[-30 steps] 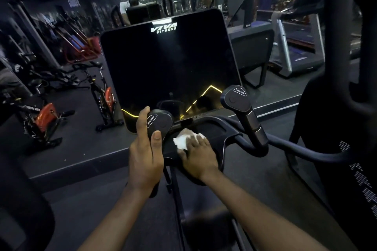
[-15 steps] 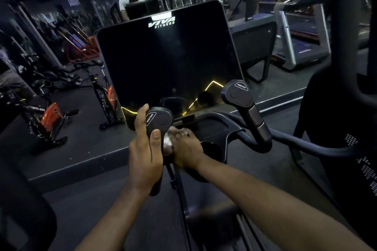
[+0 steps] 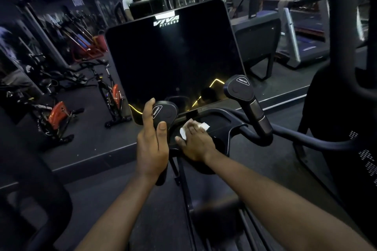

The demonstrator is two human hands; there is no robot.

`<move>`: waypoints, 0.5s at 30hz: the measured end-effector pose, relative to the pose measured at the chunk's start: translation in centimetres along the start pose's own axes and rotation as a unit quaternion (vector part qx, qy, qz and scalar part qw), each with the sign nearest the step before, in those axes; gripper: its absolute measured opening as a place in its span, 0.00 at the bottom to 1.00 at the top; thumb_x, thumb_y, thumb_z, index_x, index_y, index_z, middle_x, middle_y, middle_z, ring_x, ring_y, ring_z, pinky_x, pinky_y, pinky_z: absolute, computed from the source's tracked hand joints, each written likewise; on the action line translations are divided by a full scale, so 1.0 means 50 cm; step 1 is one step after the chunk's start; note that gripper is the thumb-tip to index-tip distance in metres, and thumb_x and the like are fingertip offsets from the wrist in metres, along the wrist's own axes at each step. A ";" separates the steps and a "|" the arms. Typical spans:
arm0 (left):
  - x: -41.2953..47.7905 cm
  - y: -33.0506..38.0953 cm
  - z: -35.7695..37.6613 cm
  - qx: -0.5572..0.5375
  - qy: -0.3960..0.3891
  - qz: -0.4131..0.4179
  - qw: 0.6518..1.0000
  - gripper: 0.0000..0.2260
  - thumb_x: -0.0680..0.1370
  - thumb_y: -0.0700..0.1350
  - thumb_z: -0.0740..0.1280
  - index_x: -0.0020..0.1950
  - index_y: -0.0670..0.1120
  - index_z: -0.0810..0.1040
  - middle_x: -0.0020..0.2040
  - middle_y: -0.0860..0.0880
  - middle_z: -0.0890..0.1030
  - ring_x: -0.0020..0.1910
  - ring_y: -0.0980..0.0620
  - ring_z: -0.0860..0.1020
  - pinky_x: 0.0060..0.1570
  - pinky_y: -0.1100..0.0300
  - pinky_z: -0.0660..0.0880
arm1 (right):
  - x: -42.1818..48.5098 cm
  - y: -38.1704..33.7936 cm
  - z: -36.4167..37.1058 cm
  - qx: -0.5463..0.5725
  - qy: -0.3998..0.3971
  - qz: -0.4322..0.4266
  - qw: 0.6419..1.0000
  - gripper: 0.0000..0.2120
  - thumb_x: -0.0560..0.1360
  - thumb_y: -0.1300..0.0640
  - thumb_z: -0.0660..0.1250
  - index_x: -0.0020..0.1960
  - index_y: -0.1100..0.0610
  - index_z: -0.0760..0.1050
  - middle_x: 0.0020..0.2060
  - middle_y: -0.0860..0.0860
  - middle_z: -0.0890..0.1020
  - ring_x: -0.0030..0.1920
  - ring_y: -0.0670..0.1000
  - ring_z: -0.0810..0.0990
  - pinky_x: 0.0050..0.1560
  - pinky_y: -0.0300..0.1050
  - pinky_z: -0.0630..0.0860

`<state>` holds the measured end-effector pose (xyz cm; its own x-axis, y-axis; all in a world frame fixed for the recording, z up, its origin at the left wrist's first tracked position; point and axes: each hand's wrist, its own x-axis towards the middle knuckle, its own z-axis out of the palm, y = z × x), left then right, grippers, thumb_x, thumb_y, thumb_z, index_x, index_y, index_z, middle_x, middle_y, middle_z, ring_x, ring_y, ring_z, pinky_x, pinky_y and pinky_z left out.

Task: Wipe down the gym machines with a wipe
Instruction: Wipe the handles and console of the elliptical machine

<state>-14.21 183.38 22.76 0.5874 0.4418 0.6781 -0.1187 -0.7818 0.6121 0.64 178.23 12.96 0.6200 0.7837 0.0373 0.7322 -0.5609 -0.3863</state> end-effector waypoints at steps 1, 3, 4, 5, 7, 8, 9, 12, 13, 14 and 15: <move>0.000 -0.001 0.000 0.003 0.001 -0.002 1.000 0.23 0.86 0.48 0.54 0.81 0.49 0.57 0.32 0.56 0.68 0.27 0.58 0.69 0.30 0.71 0.64 | -0.016 -0.010 0.004 -0.012 -0.012 -0.014 1.000 0.38 0.83 0.36 0.44 0.82 0.62 0.49 0.81 0.59 0.52 0.82 0.54 0.46 0.80 0.49 0.44; 0.001 -0.001 -0.001 0.009 0.003 -0.002 1.000 0.23 0.86 0.49 0.53 0.81 0.49 0.57 0.31 0.55 0.67 0.26 0.56 0.67 0.29 0.69 0.64 | -0.058 -0.028 0.015 -0.038 -0.020 -0.057 0.997 0.37 0.83 0.36 0.44 0.81 0.61 0.53 0.81 0.58 0.56 0.81 0.55 0.50 0.80 0.50 0.46; 0.002 0.000 0.000 0.014 0.007 0.000 1.000 0.23 0.86 0.49 0.53 0.81 0.48 0.57 0.31 0.55 0.68 0.26 0.55 0.67 0.29 0.68 0.64 | -0.070 -0.028 0.014 -0.053 -0.019 -0.065 0.996 0.36 0.83 0.36 0.45 0.81 0.60 0.55 0.80 0.57 0.58 0.81 0.54 0.53 0.80 0.51 0.47; 0.000 0.003 -0.002 0.016 0.010 0.001 1.000 0.23 0.86 0.49 0.54 0.81 0.47 0.58 0.32 0.54 0.69 0.27 0.55 0.68 0.30 0.67 0.65 | -0.073 -0.021 0.006 -0.068 -0.016 -0.057 0.996 0.36 0.83 0.36 0.44 0.80 0.60 0.58 0.80 0.57 0.60 0.80 0.54 0.55 0.80 0.52 0.48; 0.001 0.008 -0.001 0.009 0.007 0.004 1.000 0.23 0.86 0.48 0.54 0.81 0.47 0.58 0.35 0.49 0.74 0.29 0.53 0.71 0.31 0.62 0.69 | -0.054 0.017 -0.021 -0.085 -0.002 0.024 0.996 0.35 0.84 0.37 0.42 0.79 0.61 0.59 0.79 0.57 0.63 0.79 0.55 0.58 0.79 0.53 0.50; 0.001 0.008 -0.001 0.005 0.003 0.005 1.000 0.23 0.86 0.48 0.54 0.81 0.48 0.57 0.37 0.45 0.76 0.31 0.51 0.73 0.32 0.56 0.72 | -0.046 0.043 -0.036 -0.082 0.002 0.077 0.994 0.35 0.84 0.38 0.42 0.80 0.61 0.58 0.79 0.57 0.61 0.79 0.56 0.57 0.78 0.54 0.50; 0.000 0.008 -0.003 0.002 -0.002 0.006 1.000 0.23 0.86 0.48 0.54 0.81 0.48 0.57 0.39 0.42 0.77 0.33 0.46 0.75 0.34 0.50 0.74 | -0.041 0.071 -0.050 -0.073 0.008 0.125 0.989 0.35 0.84 0.38 0.43 0.80 0.61 0.57 0.80 0.57 0.60 0.80 0.55 0.56 0.78 0.54 0.51; -0.002 0.008 -0.005 0.001 -0.003 0.006 1.000 0.22 0.86 0.47 0.54 0.81 0.47 0.57 0.41 0.41 0.77 0.33 0.46 0.74 0.35 0.51 0.73 | -0.057 0.120 -0.057 -0.016 0.041 0.194 0.980 0.33 0.84 0.41 0.46 0.81 0.62 0.53 0.81 0.57 0.55 0.81 0.55 0.50 0.79 0.56 0.49; -0.002 0.008 -0.005 0.005 0.000 0.009 1.000 0.23 0.86 0.47 0.54 0.81 0.47 0.57 0.41 0.43 0.76 0.32 0.49 0.72 0.33 0.56 0.72 | -0.070 0.120 -0.051 0.003 0.048 0.196 0.979 0.33 0.85 0.42 0.48 0.81 0.62 0.51 0.81 0.57 0.53 0.82 0.55 0.48 0.80 0.55 0.48; -0.002 0.009 -0.004 0.008 0.003 0.011 1.000 0.23 0.86 0.46 0.54 0.81 0.46 0.57 0.41 0.46 0.76 0.31 0.51 0.71 0.33 0.60 0.71 | -0.085 0.113 -0.045 0.014 0.056 0.194 0.979 0.33 0.85 0.43 0.50 0.82 0.63 0.50 0.82 0.58 0.52 0.82 0.56 0.47 0.80 0.55 0.47; -0.001 0.010 -0.003 0.009 0.006 0.011 1.000 0.22 0.86 0.46 0.54 0.81 0.46 0.57 0.41 0.48 0.76 0.31 0.52 0.71 0.33 0.63 0.70 | -0.103 0.105 -0.040 0.022 0.068 0.191 0.979 0.33 0.85 0.45 0.52 0.81 0.63 0.50 0.82 0.59 0.51 0.82 0.57 0.48 0.80 0.55 0.47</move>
<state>-14.43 183.00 23.08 0.5756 0.4296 0.6958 -0.1172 -0.7987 0.5902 1.82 170.72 12.57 0.8804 0.4743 0.0038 0.4287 -0.7922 -0.4344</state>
